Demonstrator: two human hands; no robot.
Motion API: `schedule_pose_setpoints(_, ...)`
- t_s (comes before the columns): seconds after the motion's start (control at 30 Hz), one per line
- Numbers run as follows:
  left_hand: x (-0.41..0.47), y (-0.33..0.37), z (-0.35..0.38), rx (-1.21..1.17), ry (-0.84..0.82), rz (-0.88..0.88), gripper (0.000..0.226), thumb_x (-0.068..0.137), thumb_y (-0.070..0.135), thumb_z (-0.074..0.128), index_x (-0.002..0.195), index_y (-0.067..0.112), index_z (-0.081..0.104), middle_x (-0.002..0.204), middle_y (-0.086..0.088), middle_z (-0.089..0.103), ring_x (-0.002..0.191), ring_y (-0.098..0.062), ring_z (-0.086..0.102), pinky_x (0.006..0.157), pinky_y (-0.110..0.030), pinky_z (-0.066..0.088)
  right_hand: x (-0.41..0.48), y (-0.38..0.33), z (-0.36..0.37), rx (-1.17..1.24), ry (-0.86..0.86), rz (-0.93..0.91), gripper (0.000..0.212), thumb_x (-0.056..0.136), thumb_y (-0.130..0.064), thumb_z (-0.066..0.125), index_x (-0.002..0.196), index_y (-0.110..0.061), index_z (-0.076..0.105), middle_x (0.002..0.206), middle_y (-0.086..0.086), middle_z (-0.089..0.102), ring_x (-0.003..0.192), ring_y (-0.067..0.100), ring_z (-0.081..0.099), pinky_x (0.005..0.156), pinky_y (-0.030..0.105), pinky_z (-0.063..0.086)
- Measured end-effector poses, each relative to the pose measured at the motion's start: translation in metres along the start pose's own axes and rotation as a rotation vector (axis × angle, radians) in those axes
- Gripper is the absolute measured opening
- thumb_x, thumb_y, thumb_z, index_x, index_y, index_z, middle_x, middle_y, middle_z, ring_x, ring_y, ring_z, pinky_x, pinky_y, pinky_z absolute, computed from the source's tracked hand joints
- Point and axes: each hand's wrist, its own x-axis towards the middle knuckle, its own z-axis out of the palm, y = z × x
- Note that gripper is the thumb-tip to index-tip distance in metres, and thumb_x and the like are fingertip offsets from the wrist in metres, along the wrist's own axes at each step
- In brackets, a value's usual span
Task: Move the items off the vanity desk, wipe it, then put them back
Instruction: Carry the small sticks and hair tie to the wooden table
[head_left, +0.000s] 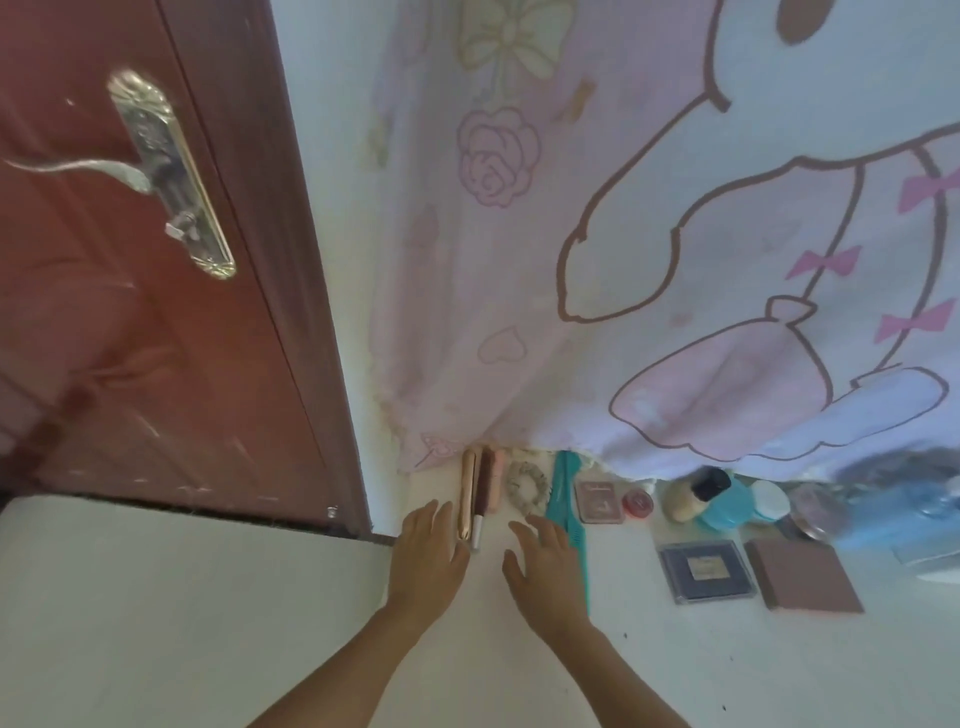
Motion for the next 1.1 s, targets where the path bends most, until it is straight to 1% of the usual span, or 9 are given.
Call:
schedule_pose_setpoints(0.13, 0.003, -0.012, 0.010, 0.035, -0.038, 0.064, 0.053, 0.073, 0.016, 0.068, 0.122, 0.006, 0.051, 0.121, -0.010, 0.057, 0.114, -0.028, 0.054, 0.091, -0.038, 0.047, 0.007, -0.008, 0.015, 0.156, -0.048, 0.158, 0.028, 0.080, -0.012, 0.066, 0.107, -0.006, 0.066, 0.115, 0.013, 0.063, 0.111, 0.035, 0.055, 0.092, 0.045, 0.046)
schedule_pose_setpoints(0.23, 0.002, -0.016, 0.012, 0.015, 0.066, 0.106, 0.075, 0.041, 0.016, 0.087, 0.108, 0.010, 0.053, 0.099, -0.005, 0.068, 0.089, -0.023, 0.067, 0.067, -0.032, 0.055, 0.020, -0.008, 0.018, 0.102, -0.005, 0.168, 0.030, 0.082, -0.013, 0.065, 0.110, -0.004, 0.063, 0.118, 0.014, 0.060, 0.113, 0.036, 0.052, 0.094, 0.046, 0.044)
schedule_pose_setpoints(0.37, 0.002, -0.018, 0.013, 0.003, 0.146, 0.144, 0.054, 0.064, 0.030, 0.060, 0.113, 0.012, 0.045, 0.102, -0.004, 0.068, 0.102, -0.017, 0.054, 0.068, -0.028, 0.055, 0.045, -0.004, 0.019, 0.093, 0.061, 0.206, 0.032, 0.082, -0.022, 0.064, 0.108, -0.003, 0.063, 0.116, 0.018, 0.061, 0.107, 0.040, 0.054, 0.090, 0.048, 0.045)
schedule_pose_setpoints(0.47, 0.001, -0.019, 0.020, 0.005, 0.098, 0.058, 0.051, 0.069, 0.031, 0.037, 0.116, 0.012, 0.044, 0.109, -0.005, 0.066, 0.106, -0.013, 0.042, 0.075, -0.026, 0.053, 0.066, -0.003, 0.016, 0.009, -0.083, 0.228, 0.049, 0.090, -0.042, 0.047, 0.121, -0.004, 0.052, 0.124, 0.014, 0.053, 0.114, 0.033, 0.045, 0.096, 0.041, 0.037)
schedule_pose_setpoints(0.6, -0.001, -0.017, 0.022, 0.024, 0.130, 0.046, 0.051, 0.070, 0.032, 0.037, 0.116, 0.013, 0.047, 0.110, -0.005, 0.066, 0.108, -0.015, 0.047, 0.076, -0.025, 0.052, 0.088, -0.010, 0.017, -0.182, -0.174, 0.234, 0.056, 0.091, -0.052, 0.035, 0.122, -0.008, 0.051, 0.123, 0.013, 0.051, 0.115, 0.030, 0.043, 0.092, 0.037, 0.036)
schedule_pose_setpoints(0.7, 0.005, -0.007, 0.016, 0.047, 0.131, -0.029, 0.049, 0.071, 0.035, 0.039, 0.107, 0.008, 0.060, 0.097, -0.005, 0.069, 0.089, -0.021, 0.066, 0.064, -0.029, 0.055, 0.092, -0.011, 0.018, -0.188, -0.193, 0.284, 0.047, 0.095, -0.042, 0.033, 0.120, -0.008, 0.053, 0.123, 0.012, 0.052, 0.116, 0.030, 0.042, 0.093, 0.039, 0.034)
schedule_pose_setpoints(0.87, 0.031, 0.008, 0.010, 0.119, 0.094, -0.095, 0.052, 0.070, 0.047, 0.051, 0.099, 0.006, 0.064, 0.083, -0.006, 0.068, 0.071, -0.024, 0.066, 0.050, -0.031, 0.052, 0.091, 0.001, 0.015, -0.163, -0.232, 0.313, 0.035, 0.092, -0.028, 0.037, 0.120, -0.010, 0.050, 0.122, 0.008, 0.054, 0.117, 0.027, 0.042, 0.097, 0.038, 0.032)
schedule_pose_setpoints(0.97, 0.044, 0.024, 0.010, 0.146, 0.015, -0.169, 0.069, 0.065, 0.050, 0.072, 0.115, 0.005, 0.056, 0.095, -0.008, 0.064, 0.084, -0.026, 0.062, 0.062, -0.035, 0.050, 0.095, 0.006, 0.008, -0.120, -0.230, 0.311, 0.031, 0.091, -0.025, 0.037, 0.114, -0.011, 0.054, 0.116, 0.007, 0.059, 0.114, 0.026, 0.045, 0.096, 0.038, 0.031)
schedule_pose_setpoints(1.1, 0.053, 0.036, 0.019, 0.250, -0.066, -0.282, 0.066, 0.088, 0.044, 0.047, 0.138, 0.007, 0.023, 0.125, -0.009, 0.045, 0.112, -0.024, 0.043, 0.087, -0.032, 0.039, 0.089, 0.015, -0.003, -0.002, -0.168, 0.321, 0.023, 0.090, -0.025, 0.042, 0.096, -0.009, 0.057, 0.102, 0.006, 0.058, 0.105, 0.026, 0.048, 0.092, 0.036, 0.034)
